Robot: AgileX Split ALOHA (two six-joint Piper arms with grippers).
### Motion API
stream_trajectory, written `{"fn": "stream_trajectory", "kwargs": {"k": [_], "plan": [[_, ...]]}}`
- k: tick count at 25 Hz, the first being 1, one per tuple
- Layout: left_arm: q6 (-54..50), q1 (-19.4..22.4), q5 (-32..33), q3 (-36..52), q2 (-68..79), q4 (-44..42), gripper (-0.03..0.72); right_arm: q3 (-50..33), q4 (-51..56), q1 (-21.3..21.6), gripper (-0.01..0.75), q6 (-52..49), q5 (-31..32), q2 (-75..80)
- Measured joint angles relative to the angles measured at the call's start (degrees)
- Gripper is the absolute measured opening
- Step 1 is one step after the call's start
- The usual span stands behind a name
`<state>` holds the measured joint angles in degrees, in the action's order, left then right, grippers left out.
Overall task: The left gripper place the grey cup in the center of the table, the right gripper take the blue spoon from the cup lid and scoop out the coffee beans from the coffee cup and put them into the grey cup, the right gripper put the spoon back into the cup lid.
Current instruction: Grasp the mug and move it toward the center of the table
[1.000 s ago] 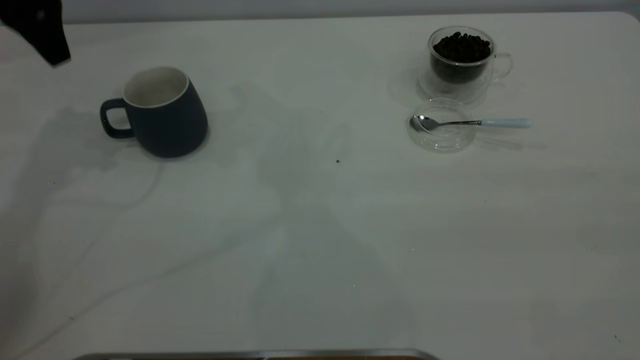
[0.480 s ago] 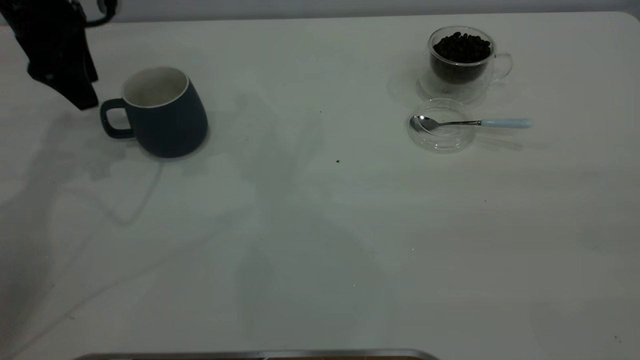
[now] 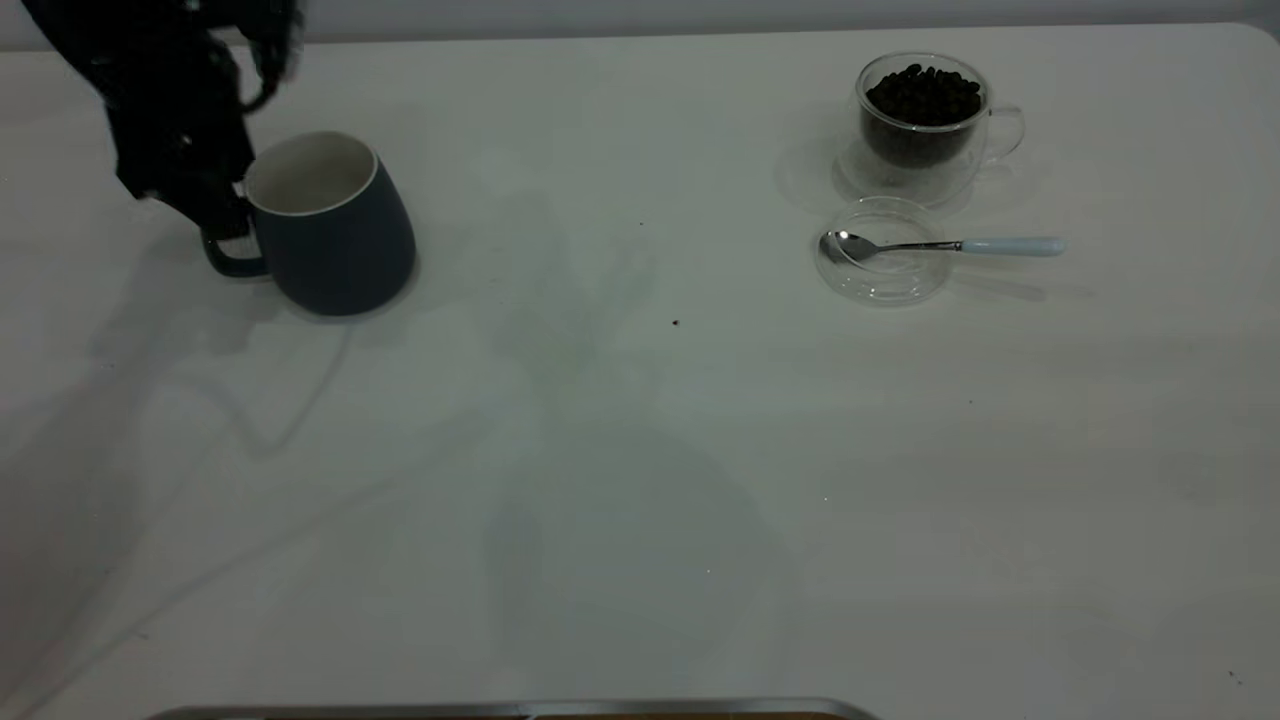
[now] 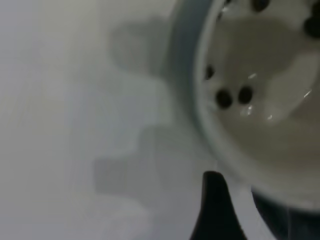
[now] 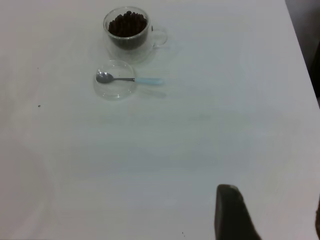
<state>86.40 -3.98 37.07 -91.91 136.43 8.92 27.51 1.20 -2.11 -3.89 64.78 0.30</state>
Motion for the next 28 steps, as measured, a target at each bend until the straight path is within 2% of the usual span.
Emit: {"fn": "stream_trajectory", "kwargs": {"k": [9,19,28], "plan": [[5.2,-2.7,-3.9,0.0,1.3,0.8,0.591,0.0,0.0,0.0,0.436,0.0,0.0,0.0],[15.1,-8.4,-8.4,0.0,1.4,14.7,0.591,0.0,0.0,0.0,0.436,0.0,0.0,0.0],[15.8,-13.5,-12.6,-0.1,2.1,18.5,0.590,0.0,0.0,0.0,0.436,0.0,0.0,0.0]]}}
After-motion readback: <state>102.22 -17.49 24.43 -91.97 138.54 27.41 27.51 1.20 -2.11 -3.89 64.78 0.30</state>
